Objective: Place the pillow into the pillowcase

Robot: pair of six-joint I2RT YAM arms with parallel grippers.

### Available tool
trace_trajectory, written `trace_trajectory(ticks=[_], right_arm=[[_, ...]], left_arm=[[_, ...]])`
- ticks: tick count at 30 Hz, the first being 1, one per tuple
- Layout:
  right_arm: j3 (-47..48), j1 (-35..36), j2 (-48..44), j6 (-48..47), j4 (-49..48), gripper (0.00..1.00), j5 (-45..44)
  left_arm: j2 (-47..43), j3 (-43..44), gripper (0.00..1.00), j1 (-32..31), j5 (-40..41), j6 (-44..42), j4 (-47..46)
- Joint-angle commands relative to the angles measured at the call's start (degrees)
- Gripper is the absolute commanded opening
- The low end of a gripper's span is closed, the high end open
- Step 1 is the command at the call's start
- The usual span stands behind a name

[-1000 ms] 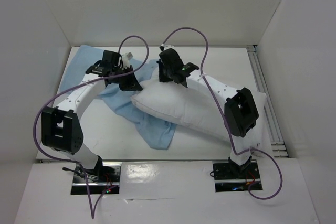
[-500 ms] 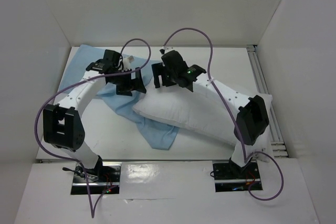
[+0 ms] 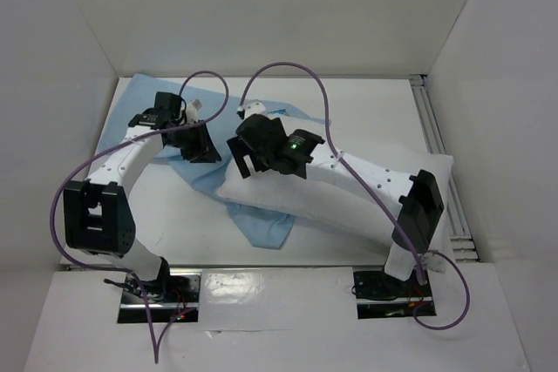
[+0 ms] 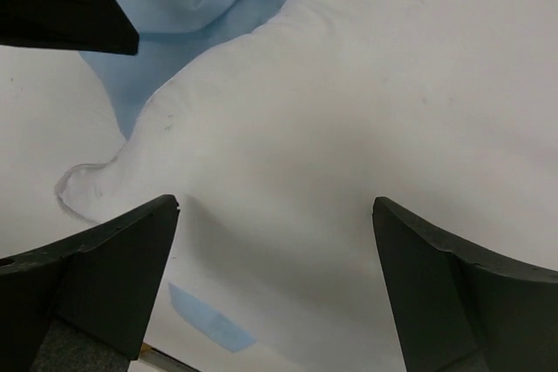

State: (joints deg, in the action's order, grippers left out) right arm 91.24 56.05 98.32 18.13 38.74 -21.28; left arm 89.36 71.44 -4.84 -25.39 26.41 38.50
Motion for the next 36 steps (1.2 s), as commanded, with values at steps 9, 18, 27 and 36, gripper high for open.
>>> trace_trajectory(ticks=[9,18,27,36], right_arm=[[2.9,-0.3,12.3,8.2,-1.2,0.59,-6.5],[-20.2,-12.7,-11.4,5.6,-21.2,0.00,21.8],[-28.4,-24.4,-14.5,7.5,-32.9,0.00,49.3],[-27.3,-24.9,-12.8,7.5,-32.1,0.00,51.2]], left_arm=[[-1.1,-3.4,0.42,2.3,-4.8,2.9,-5.0],[4.1,2.7,0.47,-3.9,-1.4,-2.0,-0.8],[13.4,8.2,0.69,-7.6,2.5,0.7,-3.7],[20.8,13.3,0.74,-13.2,8.9,0.0,-3.8]])
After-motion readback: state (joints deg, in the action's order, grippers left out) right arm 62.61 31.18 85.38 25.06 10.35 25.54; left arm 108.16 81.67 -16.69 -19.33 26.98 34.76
